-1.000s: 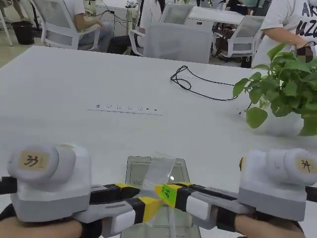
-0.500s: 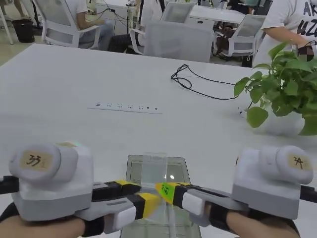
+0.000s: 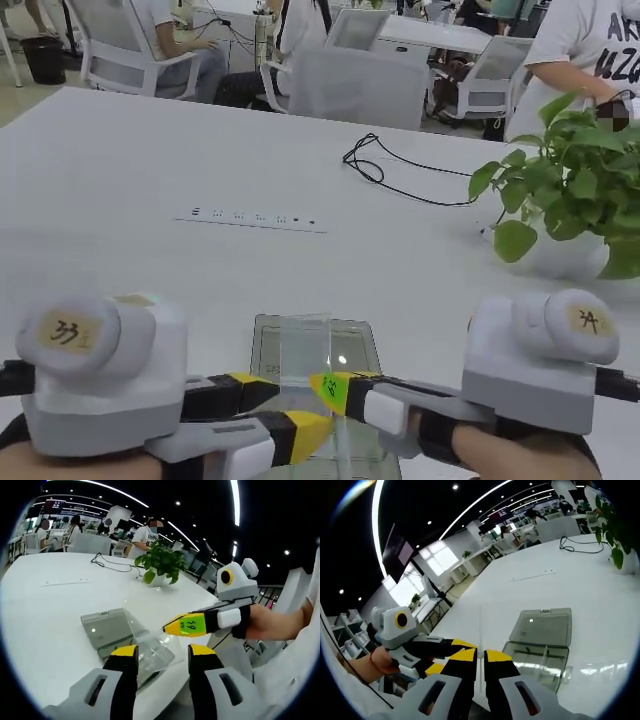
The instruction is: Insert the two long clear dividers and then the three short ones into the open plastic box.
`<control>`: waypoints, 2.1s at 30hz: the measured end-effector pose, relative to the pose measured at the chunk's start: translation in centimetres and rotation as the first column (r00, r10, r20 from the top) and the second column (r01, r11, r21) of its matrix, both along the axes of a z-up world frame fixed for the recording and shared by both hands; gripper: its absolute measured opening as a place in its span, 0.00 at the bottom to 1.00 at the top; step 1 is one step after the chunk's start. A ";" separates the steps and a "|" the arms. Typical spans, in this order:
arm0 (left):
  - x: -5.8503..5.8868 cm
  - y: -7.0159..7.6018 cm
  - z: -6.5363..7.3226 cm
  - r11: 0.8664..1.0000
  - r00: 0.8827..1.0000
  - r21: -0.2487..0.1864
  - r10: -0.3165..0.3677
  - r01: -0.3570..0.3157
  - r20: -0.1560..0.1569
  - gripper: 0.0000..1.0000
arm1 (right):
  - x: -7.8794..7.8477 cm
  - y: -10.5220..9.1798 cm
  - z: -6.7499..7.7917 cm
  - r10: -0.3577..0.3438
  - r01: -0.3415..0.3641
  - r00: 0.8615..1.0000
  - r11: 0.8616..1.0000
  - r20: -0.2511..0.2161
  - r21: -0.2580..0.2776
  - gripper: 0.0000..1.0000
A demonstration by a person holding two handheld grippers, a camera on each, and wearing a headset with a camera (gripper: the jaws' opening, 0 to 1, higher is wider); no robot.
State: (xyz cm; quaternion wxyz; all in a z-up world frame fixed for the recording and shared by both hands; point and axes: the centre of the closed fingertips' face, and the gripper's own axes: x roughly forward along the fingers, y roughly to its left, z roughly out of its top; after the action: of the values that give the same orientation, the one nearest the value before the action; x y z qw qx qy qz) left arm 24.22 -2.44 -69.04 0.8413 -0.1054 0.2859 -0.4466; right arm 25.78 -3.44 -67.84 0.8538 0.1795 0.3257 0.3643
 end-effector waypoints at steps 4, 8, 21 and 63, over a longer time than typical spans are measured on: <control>0.1 0.9 0.1 1.000 1.000 -0.004 -0.006 0.006 0.014 0.43 | 0.3 -0.5 0.0 -0.008 0.008 1.000 1.000 -0.006 -0.009 0.06; 0.1 1.8 -0.1 0.999 0.999 0.027 -0.032 0.031 0.043 0.47 | 0.5 -1.0 -0.2 -0.017 0.017 1.000 1.000 -0.018 -0.021 0.06; -0.5 4.6 -2.1 0.992 0.992 0.087 -0.101 0.094 0.082 0.65 | 1.1 -2.0 -0.8 -0.042 0.039 0.998 0.997 -0.045 -0.067 0.07; -2.4 7.1 -3.9 0.965 0.947 0.109 -0.258 0.241 0.192 1.00 | 2.6 -1.2 -4.3 -0.145 0.073 0.947 0.967 -0.288 -0.244 0.07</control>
State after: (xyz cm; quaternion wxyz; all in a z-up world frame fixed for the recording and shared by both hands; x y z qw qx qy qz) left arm 21.78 4.66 -72.90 0.8066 0.0135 0.2272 -0.5454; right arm 28.35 -4.61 -72.09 0.8275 0.1510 0.4826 0.2441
